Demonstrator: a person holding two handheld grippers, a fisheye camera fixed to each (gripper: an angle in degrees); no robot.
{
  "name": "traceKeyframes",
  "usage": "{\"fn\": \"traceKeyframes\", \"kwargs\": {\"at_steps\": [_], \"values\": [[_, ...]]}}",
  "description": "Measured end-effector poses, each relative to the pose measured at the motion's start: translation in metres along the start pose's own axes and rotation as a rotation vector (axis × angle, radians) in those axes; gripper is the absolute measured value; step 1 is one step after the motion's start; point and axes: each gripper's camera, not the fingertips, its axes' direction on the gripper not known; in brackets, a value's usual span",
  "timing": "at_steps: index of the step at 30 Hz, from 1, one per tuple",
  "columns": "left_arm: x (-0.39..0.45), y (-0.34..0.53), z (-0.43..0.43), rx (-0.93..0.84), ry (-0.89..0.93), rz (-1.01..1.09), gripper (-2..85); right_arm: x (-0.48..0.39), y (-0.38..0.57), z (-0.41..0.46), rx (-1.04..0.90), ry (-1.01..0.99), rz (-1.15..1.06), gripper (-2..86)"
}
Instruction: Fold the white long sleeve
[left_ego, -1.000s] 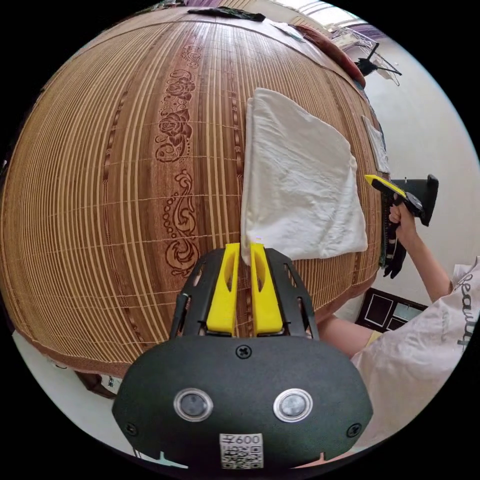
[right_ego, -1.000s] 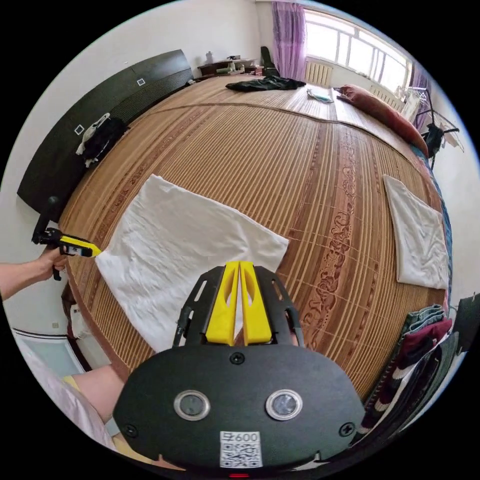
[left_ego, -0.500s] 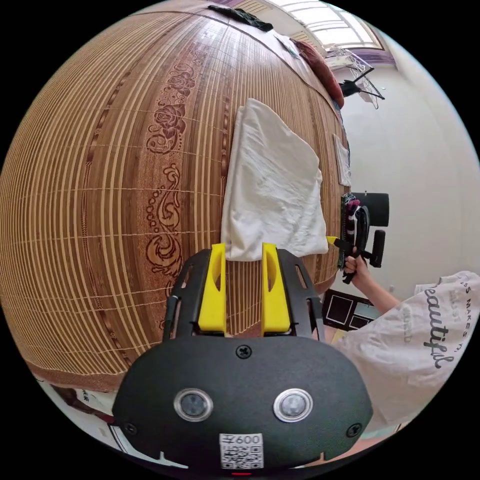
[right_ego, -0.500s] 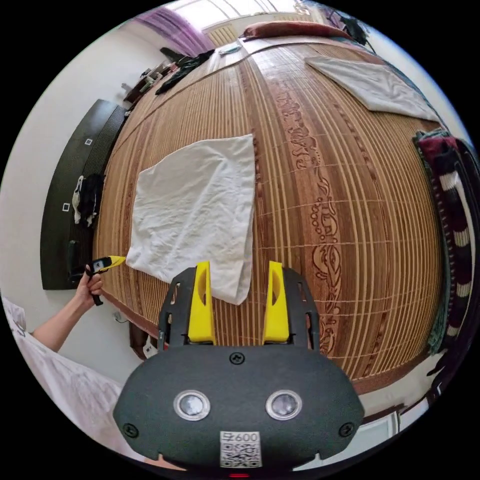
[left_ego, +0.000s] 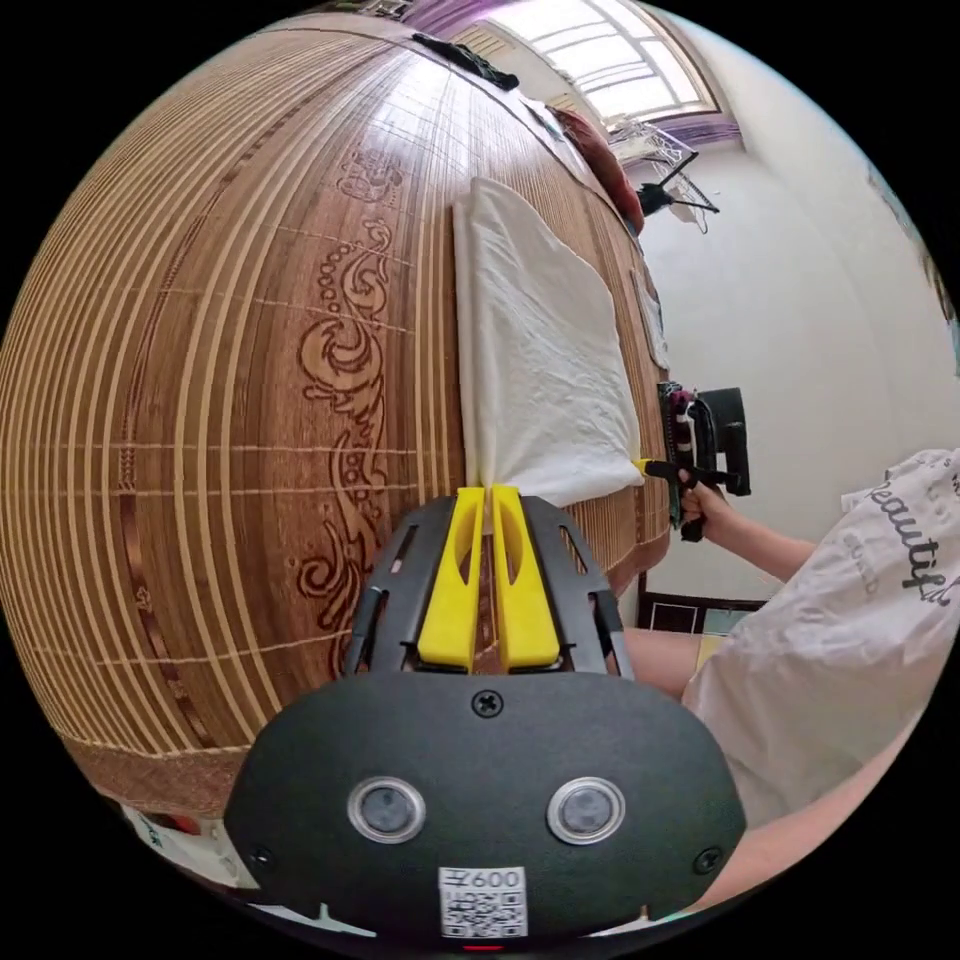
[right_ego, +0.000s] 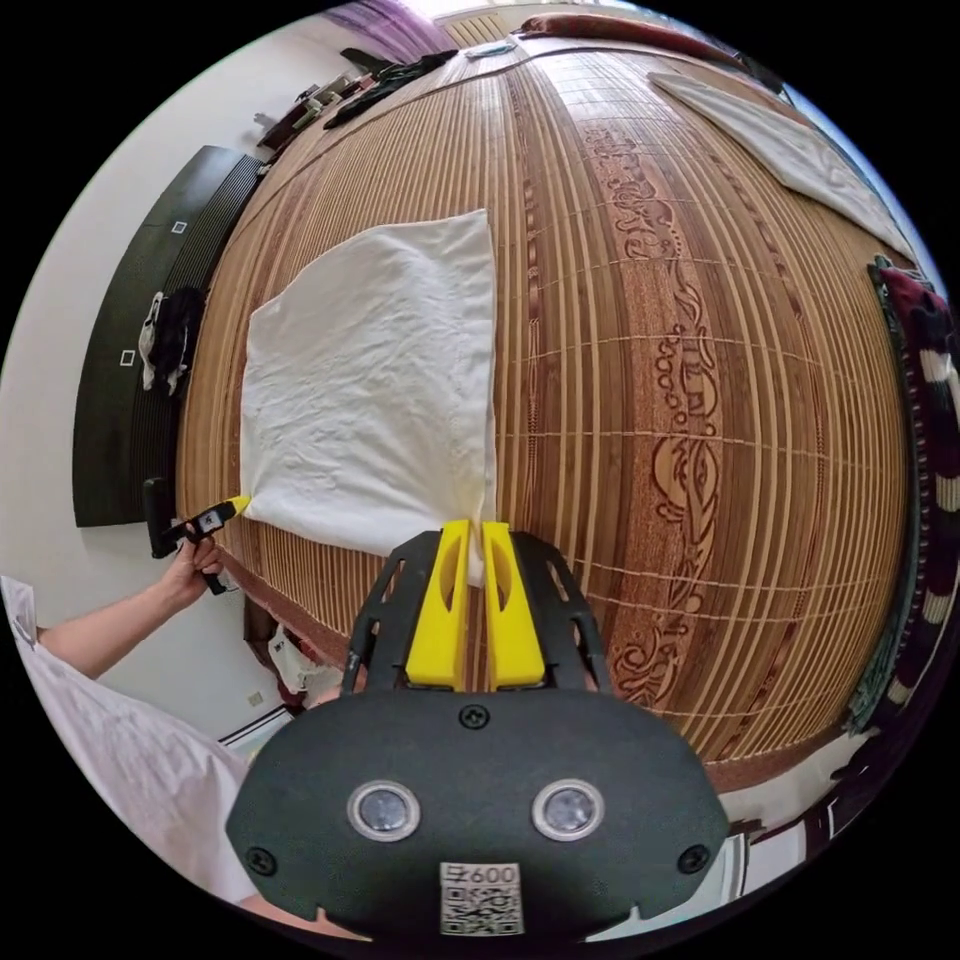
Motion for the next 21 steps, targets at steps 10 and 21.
{"fn": "traceKeyframes", "kwargs": {"at_steps": [10,21], "values": [[0.127,0.087,0.09,-0.351,-1.141,0.782,1.3,-0.094,0.027,-0.004,0.153,0.371,-0.424,-0.8],[0.117,0.12,0.161,-0.557,-1.08,0.894,9.8,-0.283,0.105,0.102,0.04,0.07,-1.192,-0.8]]}}
